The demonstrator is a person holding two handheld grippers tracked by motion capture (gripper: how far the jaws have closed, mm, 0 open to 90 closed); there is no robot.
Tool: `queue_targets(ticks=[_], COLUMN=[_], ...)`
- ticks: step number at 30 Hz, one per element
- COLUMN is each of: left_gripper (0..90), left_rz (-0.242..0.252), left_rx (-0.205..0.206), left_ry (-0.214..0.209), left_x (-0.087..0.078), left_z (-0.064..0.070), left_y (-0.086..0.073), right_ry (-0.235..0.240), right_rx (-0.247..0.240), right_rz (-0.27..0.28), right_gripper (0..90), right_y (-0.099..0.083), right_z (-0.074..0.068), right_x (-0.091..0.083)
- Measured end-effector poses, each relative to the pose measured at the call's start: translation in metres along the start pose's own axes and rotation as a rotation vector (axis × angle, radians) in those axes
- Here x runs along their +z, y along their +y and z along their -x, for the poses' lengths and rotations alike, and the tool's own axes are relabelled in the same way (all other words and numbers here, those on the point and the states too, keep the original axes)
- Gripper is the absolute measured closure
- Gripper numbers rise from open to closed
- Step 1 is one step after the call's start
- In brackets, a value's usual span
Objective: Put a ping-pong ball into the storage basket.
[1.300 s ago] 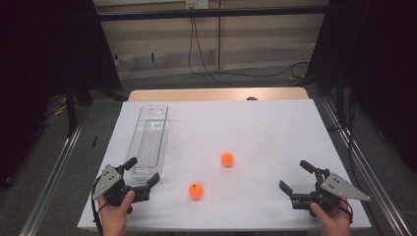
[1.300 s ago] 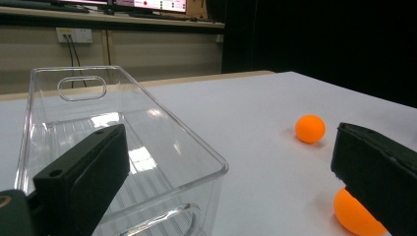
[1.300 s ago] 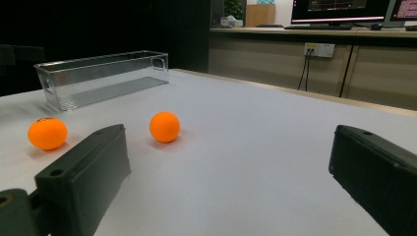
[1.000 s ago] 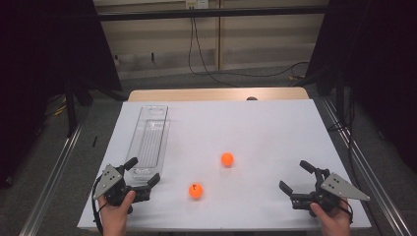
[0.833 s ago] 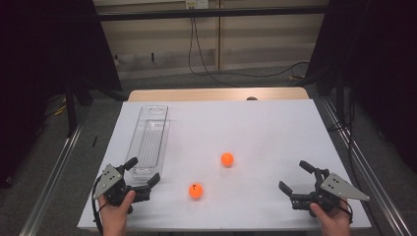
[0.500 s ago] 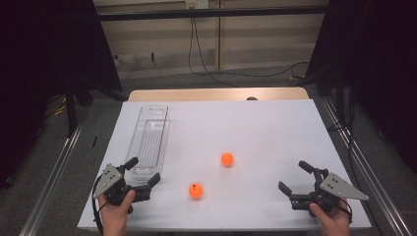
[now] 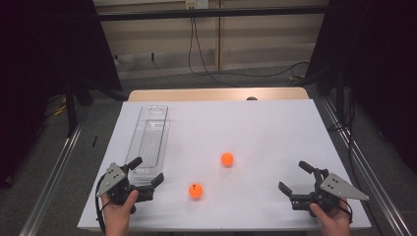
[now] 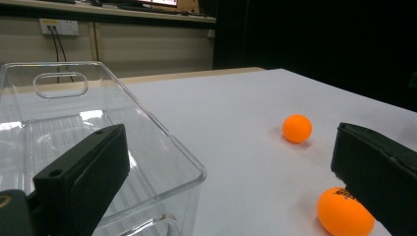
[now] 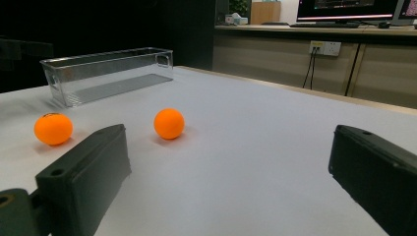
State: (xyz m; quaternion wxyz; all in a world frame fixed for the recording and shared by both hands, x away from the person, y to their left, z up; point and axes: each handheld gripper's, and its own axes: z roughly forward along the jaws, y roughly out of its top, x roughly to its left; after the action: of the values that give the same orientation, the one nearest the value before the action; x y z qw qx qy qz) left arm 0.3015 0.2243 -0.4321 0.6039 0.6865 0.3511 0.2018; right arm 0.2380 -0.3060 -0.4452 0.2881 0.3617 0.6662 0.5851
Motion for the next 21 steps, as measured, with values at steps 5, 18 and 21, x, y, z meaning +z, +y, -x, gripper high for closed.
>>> queue_targets(ticks=[5, 18, 21], left_gripper=[1.2, 1.2, 1.1], left_rz=[-0.001, -0.012, -0.018], left_rx=[-0.001, 0.008, 0.013], left_ry=[-0.011, -0.038, -0.048], left_x=[0.002, 0.008, 0.01], left_z=[0.001, 0.007, 0.008], left_y=[0.0, 0.001, 0.0], right_ry=[0.002, 0.006, 0.007], right_rx=[0.0, -0.002, -0.003], right_rz=[0.001, 0.001, 0.0], right_gripper=[1.6, 1.8, 1.8], right_y=[0.0, 0.0, 0.0], right_z=[0.0, -0.001, -0.001], right_x=[0.0, 0.0, 0.0])
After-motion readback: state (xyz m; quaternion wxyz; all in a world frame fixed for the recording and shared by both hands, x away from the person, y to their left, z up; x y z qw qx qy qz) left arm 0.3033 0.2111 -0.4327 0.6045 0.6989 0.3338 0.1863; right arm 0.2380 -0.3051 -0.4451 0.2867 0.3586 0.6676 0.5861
